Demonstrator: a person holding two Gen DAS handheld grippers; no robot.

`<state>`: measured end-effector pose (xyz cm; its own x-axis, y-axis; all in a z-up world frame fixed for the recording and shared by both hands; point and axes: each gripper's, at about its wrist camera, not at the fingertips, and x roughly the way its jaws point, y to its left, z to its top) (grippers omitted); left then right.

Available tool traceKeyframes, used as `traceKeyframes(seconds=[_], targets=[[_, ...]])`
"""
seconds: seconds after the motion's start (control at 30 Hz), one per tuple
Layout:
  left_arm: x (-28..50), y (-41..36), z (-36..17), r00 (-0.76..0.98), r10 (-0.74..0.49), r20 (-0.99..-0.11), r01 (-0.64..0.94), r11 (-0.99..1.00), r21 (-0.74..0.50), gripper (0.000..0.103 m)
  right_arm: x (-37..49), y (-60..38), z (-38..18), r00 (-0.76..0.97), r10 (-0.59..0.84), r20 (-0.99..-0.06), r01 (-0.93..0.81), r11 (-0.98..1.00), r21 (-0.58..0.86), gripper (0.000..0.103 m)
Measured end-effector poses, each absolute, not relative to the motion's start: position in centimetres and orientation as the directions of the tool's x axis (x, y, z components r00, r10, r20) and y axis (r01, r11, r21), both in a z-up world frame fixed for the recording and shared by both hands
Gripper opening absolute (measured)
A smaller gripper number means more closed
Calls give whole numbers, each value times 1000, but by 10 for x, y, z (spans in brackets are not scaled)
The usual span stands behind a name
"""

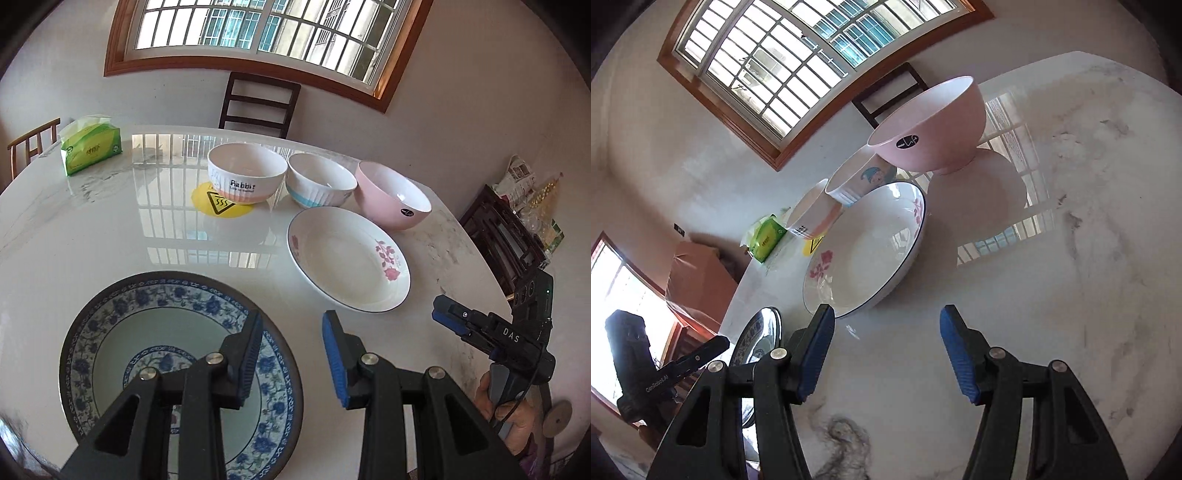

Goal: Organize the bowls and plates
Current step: 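Move to the white pink-flower plate and grasp its rim with both grippers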

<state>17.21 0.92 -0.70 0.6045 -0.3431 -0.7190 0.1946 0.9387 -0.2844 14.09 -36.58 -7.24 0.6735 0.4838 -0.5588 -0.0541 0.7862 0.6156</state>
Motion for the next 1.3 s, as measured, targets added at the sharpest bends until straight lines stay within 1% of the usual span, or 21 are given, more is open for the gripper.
traceKeyframes(seconds=[0.1,0.17,0.47,0.7,0.87,0.93,0.97,1.0,1.1,1.3], targets=[[200,-7,-10,578,-330,-746,182,943,-277,34,158,-373,-77,661,499,-561,-35,767,641,55],[219,-14,-12,553,-351,-756,182,936,-301,34,168,-375,-79,655,507,-561,-29,758,651,53],[278,-31,-41,465,-330,-821,141,944,-299,34,205,-377,-81,631,500,-593,-6,768,641,52],[298,-22,-65,418,-388,-822,83,917,-391,34,223,-375,-90,608,487,-627,18,781,624,51],[300,-25,-75,385,-412,-826,88,907,-412,33,231,-370,-93,593,489,-640,12,789,614,41],[300,-31,-78,371,-389,-843,95,919,-382,15,236,-367,-96,577,501,-645,13,784,621,29],[299,-31,-78,376,-382,-844,95,922,-375,15,238,-365,-97,567,506,-650,13,784,621,25],[299,-31,-78,380,-380,-843,87,922,-376,14,240,-363,-99,556,511,-655,13,783,622,16],[294,-31,-76,389,-357,-849,66,930,-361,14,242,-359,-100,551,513,-658,13,783,622,16],[272,-45,-59,440,-315,-841,109,948,-298,13,234,-368,-106,531,562,-634,34,734,679,15]])
